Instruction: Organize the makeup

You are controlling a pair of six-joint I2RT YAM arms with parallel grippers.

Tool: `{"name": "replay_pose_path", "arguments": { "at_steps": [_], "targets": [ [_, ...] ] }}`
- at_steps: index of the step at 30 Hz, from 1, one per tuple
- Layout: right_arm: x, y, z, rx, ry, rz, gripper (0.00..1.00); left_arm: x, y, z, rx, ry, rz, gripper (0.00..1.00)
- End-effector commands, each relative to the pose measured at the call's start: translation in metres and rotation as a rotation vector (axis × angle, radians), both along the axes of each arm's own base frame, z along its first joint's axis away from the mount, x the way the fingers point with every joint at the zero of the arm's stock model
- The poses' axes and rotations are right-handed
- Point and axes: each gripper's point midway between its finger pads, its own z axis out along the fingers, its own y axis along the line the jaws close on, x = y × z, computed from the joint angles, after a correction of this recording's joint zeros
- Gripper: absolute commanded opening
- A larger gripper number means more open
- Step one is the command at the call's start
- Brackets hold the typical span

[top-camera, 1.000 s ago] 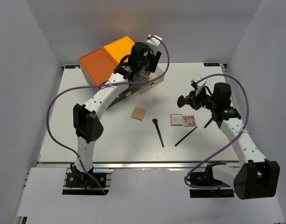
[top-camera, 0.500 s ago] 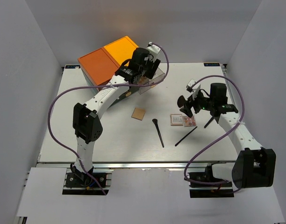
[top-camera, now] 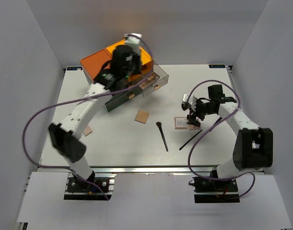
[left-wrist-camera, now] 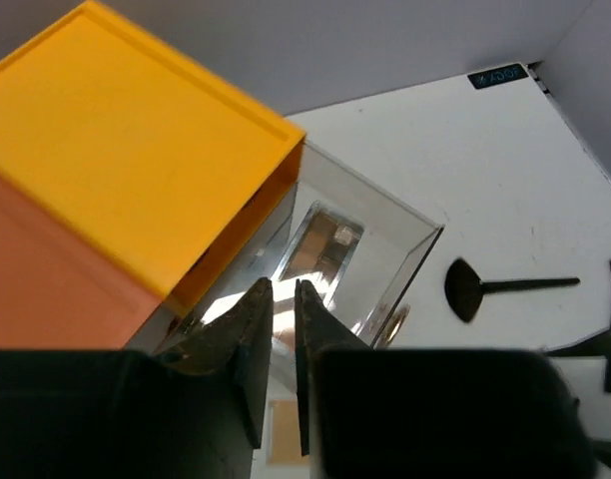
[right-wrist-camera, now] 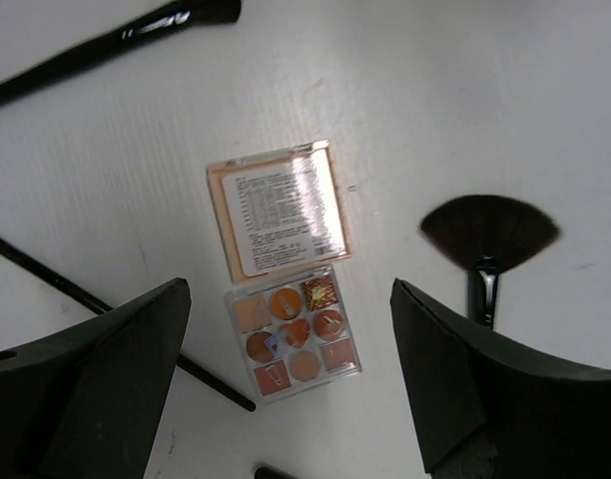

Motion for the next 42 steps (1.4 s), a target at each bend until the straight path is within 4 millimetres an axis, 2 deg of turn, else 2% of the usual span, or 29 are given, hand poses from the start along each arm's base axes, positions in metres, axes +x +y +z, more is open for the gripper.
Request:
{"name": "replay_pose_path", "arguments": {
  "at_steps": [1, 2, 3, 4, 5, 6, 7, 8, 10, 11, 13, 14, 15, 19, 30, 42],
  "targets": [
    [-0.009, -0.004, -0.023, -0.089, 0.009, 0.145, 0.86, -0.040, 0.073, 0.038, -0.278, 0.028, 0.107, 0.24],
    [-0.001, -0.003, -0.024, -0.095, -0.012, 0.144, 0.87, -0.048, 0.085, 0.036, -0.382, 0.063, 0.138, 0.25],
    [0.004, -0.002, -0.026, -0.100, -0.006, 0.130, 0.87, -0.071, 0.106, 0.055, -0.454, 0.028, 0.148, 0.31],
    [0.007, 0.001, -0.033, -0.101, 0.014, 0.134, 0.88, -0.074, 0.130, 0.022, -0.472, 0.095, 0.204, 0.55],
    [0.015, 0.003, -0.030, -0.102, 0.004, 0.132, 0.88, -0.084, 0.141, 0.014, -0.504, 0.113, 0.238, 0.66],
    [0.018, 0.006, -0.033, -0.110, 0.014, 0.129, 0.89, -0.095, 0.152, 0.003, -0.502, 0.136, 0.270, 0.73],
    [0.022, 0.008, -0.042, -0.120, 0.040, 0.125, 0.89, -0.111, 0.168, 0.007, -0.519, 0.113, 0.302, 0.78],
    [0.030, 0.009, -0.041, -0.131, 0.025, 0.122, 0.89, -0.121, 0.174, -0.023, -0.514, 0.186, 0.343, 0.81],
    [0.035, 0.016, -0.048, -0.144, 0.028, 0.137, 0.89, -0.138, 0.188, -0.036, -0.531, 0.208, 0.387, 0.82],
    [0.040, 0.016, -0.049, -0.162, 0.014, 0.133, 0.89, -0.145, 0.191, -0.057, -0.540, 0.257, 0.419, 0.83],
    [0.043, 0.024, -0.054, -0.171, 0.011, 0.152, 0.89, -0.155, 0.198, -0.075, -0.548, 0.295, 0.458, 0.83],
    [0.043, 0.027, -0.055, -0.173, 0.013, 0.159, 0.89, -0.162, 0.200, -0.076, -0.571, 0.292, 0.469, 0.84],
    [0.047, 0.030, -0.053, -0.175, 0.008, 0.164, 0.89, -0.166, 0.201, -0.089, -0.570, 0.318, 0.484, 0.84],
    [0.038, 0.039, -0.065, -0.202, 0.064, 0.191, 0.89, -0.176, 0.207, -0.105, -0.584, 0.346, 0.526, 0.86],
    [0.026, 0.033, -0.086, -0.256, 0.124, 0.180, 0.89, -0.177, 0.210, -0.131, -0.574, 0.409, 0.551, 0.88],
    [0.009, 0.030, -0.089, -0.264, 0.171, 0.199, 0.89, -0.177, 0.208, -0.148, -0.579, 0.441, 0.548, 0.88]
  ]
}}
